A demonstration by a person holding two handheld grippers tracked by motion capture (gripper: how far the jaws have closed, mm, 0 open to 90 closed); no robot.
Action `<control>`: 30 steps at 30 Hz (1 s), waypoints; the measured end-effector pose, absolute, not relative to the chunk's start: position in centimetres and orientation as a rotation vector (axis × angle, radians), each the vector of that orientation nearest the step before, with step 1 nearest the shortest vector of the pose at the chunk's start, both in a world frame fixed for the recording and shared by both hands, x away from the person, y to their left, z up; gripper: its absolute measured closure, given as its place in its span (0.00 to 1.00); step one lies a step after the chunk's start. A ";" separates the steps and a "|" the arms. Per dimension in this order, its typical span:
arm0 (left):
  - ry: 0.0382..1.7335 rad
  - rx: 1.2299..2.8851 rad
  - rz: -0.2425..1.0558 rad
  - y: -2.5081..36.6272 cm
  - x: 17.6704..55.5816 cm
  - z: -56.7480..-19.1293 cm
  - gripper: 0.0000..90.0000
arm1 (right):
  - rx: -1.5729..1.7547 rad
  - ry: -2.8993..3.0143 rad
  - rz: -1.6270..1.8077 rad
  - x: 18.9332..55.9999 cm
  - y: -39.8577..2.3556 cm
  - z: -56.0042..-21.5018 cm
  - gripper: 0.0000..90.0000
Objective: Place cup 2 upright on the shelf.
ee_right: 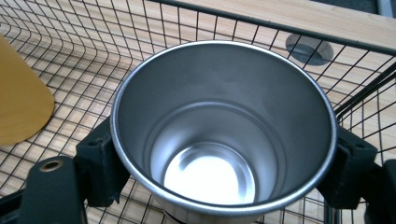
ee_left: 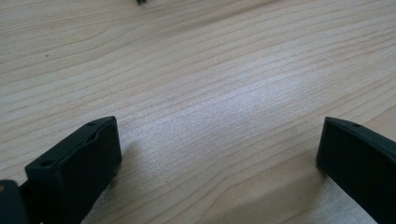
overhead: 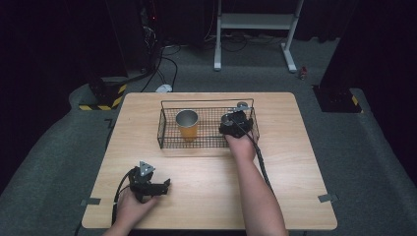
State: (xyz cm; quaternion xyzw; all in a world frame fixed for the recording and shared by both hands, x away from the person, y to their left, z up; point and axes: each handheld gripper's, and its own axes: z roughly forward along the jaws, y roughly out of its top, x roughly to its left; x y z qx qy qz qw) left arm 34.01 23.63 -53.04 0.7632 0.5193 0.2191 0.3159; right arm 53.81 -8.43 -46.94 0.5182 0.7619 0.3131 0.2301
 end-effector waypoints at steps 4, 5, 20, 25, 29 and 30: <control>1.368 2.010 0.577 23.6 34.0 -53.0 0.00 | 1.424 2.117 0.854 53.7 -8.4 -46.8 0.21; 1.368 2.010 0.577 23.6 34.0 -53.0 0.00 | 1.423 2.120 0.848 53.7 -8.4 -46.8 0.21; 1.366 2.012 0.578 23.6 34.0 -53.0 0.00 | 1.398 2.142 0.822 53.6 -8.3 -47.0 0.17; 1.367 2.011 0.578 23.6 34.0 -53.0 0.00 | 1.393 2.116 0.830 53.6 -8.4 -46.8 0.11; 1.367 2.012 0.578 23.6 34.0 -53.0 0.00 | 1.401 2.095 0.835 53.5 -8.5 -46.5 0.10; 1.367 2.012 0.578 23.6 34.0 -53.0 0.00 | 1.389 2.095 0.839 53.5 -8.6 -46.4 0.10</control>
